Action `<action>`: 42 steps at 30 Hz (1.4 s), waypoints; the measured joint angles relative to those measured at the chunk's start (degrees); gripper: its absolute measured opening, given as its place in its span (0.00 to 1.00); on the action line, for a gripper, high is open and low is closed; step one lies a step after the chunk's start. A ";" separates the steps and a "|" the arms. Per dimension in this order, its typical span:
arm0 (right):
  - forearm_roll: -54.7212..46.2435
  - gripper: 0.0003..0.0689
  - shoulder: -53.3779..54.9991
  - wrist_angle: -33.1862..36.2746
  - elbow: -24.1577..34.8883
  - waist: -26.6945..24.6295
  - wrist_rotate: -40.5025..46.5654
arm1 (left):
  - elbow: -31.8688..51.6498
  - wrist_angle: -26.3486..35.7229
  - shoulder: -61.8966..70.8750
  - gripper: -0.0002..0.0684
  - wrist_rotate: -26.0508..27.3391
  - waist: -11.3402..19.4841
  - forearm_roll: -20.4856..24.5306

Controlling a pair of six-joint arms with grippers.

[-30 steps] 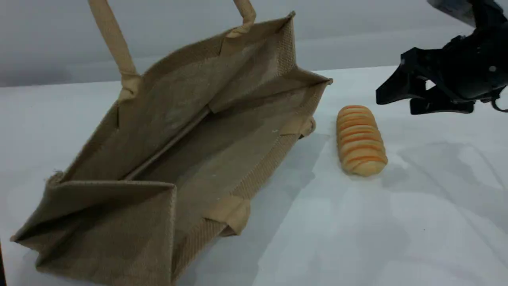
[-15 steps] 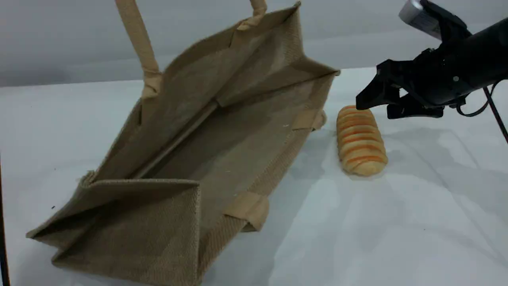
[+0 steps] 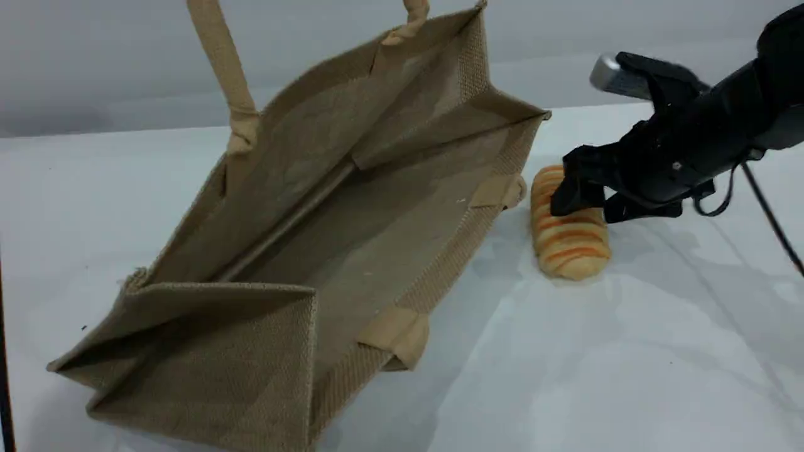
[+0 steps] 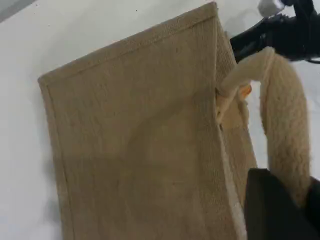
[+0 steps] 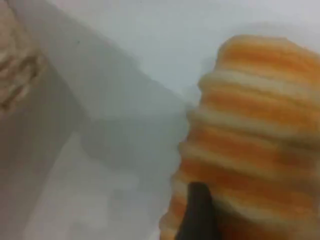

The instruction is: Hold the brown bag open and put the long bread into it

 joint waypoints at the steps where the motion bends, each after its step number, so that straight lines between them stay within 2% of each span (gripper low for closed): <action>1: 0.06 0.70 0.31 0.06 -0.14 0.28 0.06 | 0.00 0.00 0.00 0.13 -0.06 0.00 0.00; 5: -0.02 0.68 0.72 0.25 -0.54 1.37 0.13 | 0.00 0.00 0.00 0.13 -0.25 0.00 0.00; 8: -0.16 0.59 0.74 0.00 -0.61 1.73 0.08 | 0.00 0.00 0.00 0.13 -0.25 0.00 0.05; 13: -0.39 0.22 0.66 -0.38 -0.61 1.73 -0.04 | 0.00 0.00 0.00 0.13 -0.25 0.00 0.13; 15: -0.64 0.15 -0.06 -1.53 -0.61 1.73 -0.04 | 0.00 0.00 0.00 0.12 -0.25 0.00 0.17; 23: -0.36 0.14 -10.97 -15.83 4.68 1.67 -0.08 | 0.00 0.00 0.00 0.12 1.44 0.00 0.29; 26: -0.30 0.14 -17.05 -17.96 8.37 1.67 -0.08 | 0.00 0.00 0.00 0.12 2.96 0.00 0.24; 29: -0.30 0.14 -23.67 -15.78 12.62 1.67 -0.08 | 0.00 0.00 0.00 0.12 2.96 0.00 0.18; 34: -0.42 0.12 -35.04 -7.42 20.06 1.67 -0.03 | 0.00 0.00 0.02 0.12 5.32 -0.06 -0.46; 40: -0.64 0.12 -45.00 3.62 26.05 1.73 1.54 | 0.00 0.05 0.02 0.12 8.63 -0.06 -5.81; 42: -1.23 0.12 -46.65 6.86 26.90 1.73 3.60 | 0.00 0.05 0.02 0.12 8.69 -0.06 -6.22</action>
